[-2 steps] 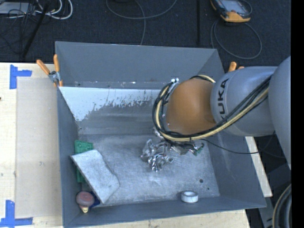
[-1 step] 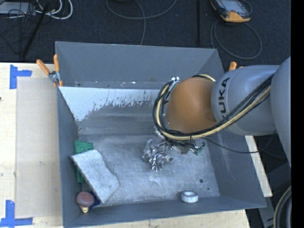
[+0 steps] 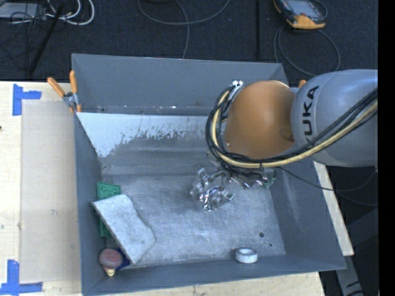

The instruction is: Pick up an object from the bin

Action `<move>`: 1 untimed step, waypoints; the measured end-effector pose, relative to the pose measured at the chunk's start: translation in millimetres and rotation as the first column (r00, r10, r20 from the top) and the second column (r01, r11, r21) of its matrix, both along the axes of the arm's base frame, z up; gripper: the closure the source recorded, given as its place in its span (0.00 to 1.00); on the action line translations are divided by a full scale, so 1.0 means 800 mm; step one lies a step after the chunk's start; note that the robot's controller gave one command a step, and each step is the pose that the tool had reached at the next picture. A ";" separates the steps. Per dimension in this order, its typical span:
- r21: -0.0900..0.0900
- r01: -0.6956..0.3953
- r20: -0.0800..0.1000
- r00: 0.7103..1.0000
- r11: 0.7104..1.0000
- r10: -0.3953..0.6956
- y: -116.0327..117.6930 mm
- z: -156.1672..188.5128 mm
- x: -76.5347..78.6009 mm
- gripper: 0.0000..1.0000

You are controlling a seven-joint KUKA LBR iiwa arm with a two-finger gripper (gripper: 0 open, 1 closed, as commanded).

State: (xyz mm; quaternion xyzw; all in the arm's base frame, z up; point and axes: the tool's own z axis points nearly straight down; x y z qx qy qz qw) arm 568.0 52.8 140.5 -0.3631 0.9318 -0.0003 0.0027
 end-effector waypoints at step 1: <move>0.000 0.004 -0.003 1.000 1.000 -0.004 0.002 0.026 0.001 1.00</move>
Offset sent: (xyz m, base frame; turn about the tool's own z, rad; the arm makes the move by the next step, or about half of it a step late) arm 0.0001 0.0000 0.0203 0.0000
